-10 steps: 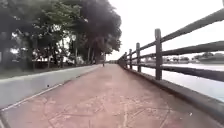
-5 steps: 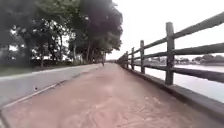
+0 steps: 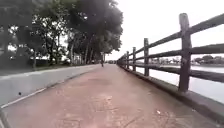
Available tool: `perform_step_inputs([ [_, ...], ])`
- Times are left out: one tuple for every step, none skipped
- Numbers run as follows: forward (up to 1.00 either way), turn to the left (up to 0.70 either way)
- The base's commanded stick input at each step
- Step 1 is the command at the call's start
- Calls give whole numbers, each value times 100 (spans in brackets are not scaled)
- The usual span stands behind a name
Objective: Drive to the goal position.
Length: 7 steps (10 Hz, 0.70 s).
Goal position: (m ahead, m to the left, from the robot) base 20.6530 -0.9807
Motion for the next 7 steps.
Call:
perform_step_inputs([
  [100,0],
  [100,0],
  [100,0],
  [100,0],
  [100,0],
  [100,0],
  [100,0],
])
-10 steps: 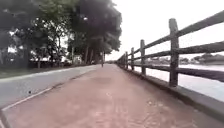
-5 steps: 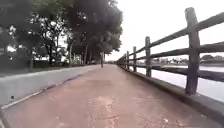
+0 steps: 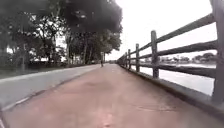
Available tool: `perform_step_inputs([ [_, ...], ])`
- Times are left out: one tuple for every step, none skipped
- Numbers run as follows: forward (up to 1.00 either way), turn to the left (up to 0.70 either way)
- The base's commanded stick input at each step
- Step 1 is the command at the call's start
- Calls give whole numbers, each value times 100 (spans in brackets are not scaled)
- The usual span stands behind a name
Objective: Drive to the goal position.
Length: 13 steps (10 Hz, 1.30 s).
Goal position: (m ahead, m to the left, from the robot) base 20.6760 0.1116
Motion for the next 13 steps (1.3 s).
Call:
perform_step_inputs([
  [100,0],
  [100,0],
  [100,0],
  [100,0],
  [100,0],
  [100,0],
  [100,0],
  [100,0],
  [100,0],
  [100,0],
  [100,0],
  [100,0],
  [100,0],
])
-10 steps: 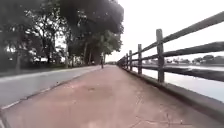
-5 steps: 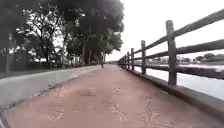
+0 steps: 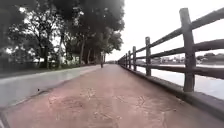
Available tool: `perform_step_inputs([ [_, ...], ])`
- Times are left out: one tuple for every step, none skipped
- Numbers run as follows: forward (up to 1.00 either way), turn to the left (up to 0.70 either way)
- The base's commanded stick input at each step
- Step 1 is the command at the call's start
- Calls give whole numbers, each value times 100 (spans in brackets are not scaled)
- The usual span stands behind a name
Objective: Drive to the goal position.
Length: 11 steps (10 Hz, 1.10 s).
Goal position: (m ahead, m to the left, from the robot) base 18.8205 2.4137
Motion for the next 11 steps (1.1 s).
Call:
perform_step_inputs([
  [100,0],
  [100,0],
  [100,0],
  [100,0],
  [100,0],
  [100,0],
  [100,0],
  [100,0],
  [100,0],
  [100,0],
  [100,0],
])
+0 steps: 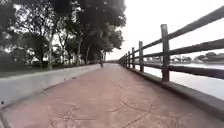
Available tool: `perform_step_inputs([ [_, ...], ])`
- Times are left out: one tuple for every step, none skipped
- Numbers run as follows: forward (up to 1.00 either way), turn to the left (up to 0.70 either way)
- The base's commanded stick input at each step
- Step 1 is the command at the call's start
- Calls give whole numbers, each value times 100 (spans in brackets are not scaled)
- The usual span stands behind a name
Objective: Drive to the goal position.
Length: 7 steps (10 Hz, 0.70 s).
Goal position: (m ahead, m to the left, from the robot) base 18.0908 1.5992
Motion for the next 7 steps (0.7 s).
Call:
perform_step_inputs([
  [100,0],
  [100,0],
  [100,0],
  [100,0],
  [100,0],
  [100,0],
  [100,0],
])
